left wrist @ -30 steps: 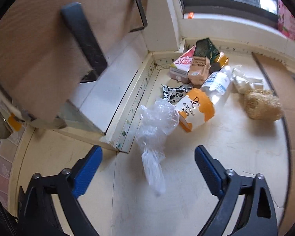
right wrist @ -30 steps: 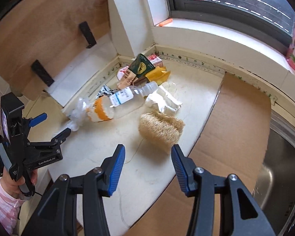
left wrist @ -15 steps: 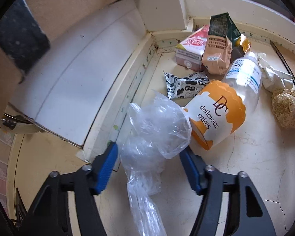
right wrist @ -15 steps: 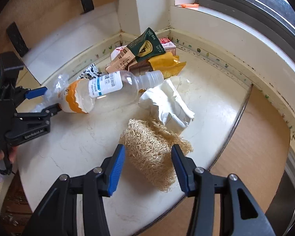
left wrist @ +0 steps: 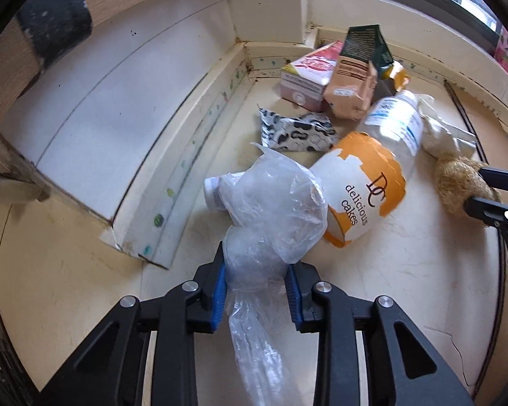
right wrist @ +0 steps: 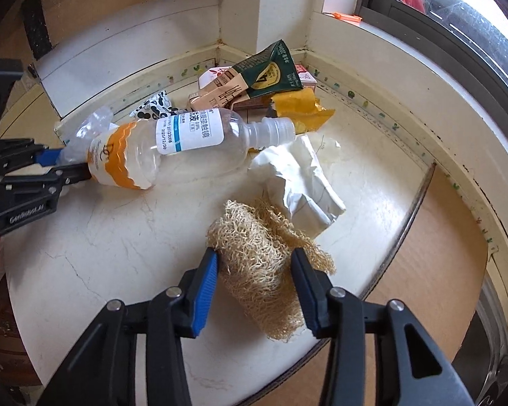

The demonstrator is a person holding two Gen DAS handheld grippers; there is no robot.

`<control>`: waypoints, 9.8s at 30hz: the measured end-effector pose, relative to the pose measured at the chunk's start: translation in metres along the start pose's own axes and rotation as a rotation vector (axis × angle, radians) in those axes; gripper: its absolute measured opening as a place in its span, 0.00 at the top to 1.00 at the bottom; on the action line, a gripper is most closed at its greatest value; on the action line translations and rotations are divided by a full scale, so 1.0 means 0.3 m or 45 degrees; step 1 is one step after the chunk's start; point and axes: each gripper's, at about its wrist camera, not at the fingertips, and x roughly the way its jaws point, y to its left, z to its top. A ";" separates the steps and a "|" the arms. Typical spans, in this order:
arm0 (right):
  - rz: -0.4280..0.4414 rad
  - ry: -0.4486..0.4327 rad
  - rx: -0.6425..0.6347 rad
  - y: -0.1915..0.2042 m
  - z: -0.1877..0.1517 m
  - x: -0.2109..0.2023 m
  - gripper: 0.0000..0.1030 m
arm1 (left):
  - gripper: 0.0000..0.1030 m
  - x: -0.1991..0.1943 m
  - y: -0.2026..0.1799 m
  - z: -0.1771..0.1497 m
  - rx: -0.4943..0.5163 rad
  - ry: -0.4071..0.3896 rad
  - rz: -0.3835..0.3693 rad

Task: Collect trash
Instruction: 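Grasp the clear plastic bag with the left tool while the right tool grasps the loofah, then carry the plastic bag and loofah down over the trash bin, then open both tools over the bin to drop the bag and loofah, then raise both open tools back up to the trash pile on the counter, then grasp the orange-and-white cake cup with the left tool while the right tool grasps the white tissue, then carry the cake cup and tissue down over the trash bin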

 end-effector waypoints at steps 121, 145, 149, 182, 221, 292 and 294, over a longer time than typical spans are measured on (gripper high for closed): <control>0.364 0.463 0.531 0.864 -1.360 0.432 0.41 | 0.23 0.289 0.057 -1.609 -0.061 0.482 -0.199; 0.209 0.247 0.520 0.835 -1.074 -0.145 0.41 | 0.23 -0.338 0.090 -1.307 -0.039 0.270 -0.282; 0.178 0.192 0.508 0.840 -1.030 -0.264 0.41 | 0.22 -0.474 0.088 -1.247 -0.009 0.196 -0.307; -0.022 -0.128 0.360 0.387 -0.430 -0.746 0.41 | 0.09 -0.830 -0.035 -0.414 0.059 -0.292 -0.198; 0.051 0.032 -0.070 -0.150 0.154 0.120 0.41 | 0.18 0.010 -0.143 0.159 0.148 0.065 -0.147; 0.151 0.230 0.247 0.835 -0.885 -0.420 0.56 | 0.46 -0.511 0.043 -1.157 -0.083 0.235 -0.410; 0.163 0.251 0.262 0.854 -0.908 -0.385 0.55 | 0.46 -0.474 0.053 -1.189 -0.108 0.252 -0.408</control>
